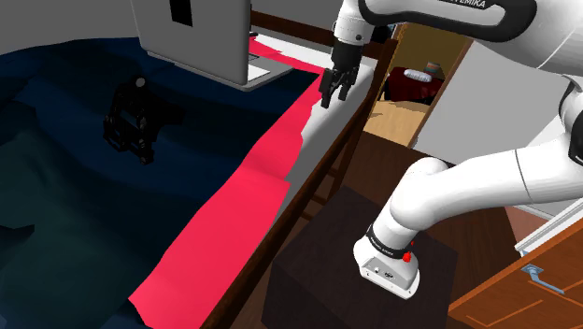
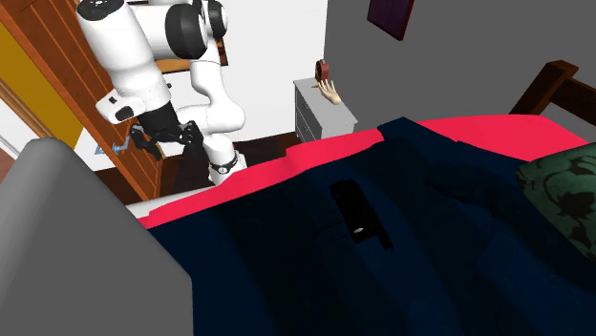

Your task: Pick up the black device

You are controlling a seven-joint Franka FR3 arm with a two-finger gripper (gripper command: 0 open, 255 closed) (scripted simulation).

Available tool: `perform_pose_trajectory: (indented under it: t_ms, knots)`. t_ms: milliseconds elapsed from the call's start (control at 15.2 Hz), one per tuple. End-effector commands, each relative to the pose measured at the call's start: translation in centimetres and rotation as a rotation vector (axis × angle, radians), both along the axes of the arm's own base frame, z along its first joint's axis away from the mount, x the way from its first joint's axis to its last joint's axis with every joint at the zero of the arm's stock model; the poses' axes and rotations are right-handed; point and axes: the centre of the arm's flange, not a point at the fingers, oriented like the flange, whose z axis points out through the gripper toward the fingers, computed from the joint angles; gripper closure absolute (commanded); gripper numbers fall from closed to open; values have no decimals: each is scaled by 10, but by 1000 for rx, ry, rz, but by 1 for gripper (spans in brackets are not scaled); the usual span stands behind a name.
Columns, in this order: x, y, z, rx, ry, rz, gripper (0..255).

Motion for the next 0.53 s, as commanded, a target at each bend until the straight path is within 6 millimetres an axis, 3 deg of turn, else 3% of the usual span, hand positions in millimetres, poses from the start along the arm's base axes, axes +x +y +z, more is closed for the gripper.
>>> perform_pose_trajectory:
  t_ms: [0,462]
  knots:
    - [0,0,0,0,0,0,0]
    - [50,74,9,30,12,84,0]
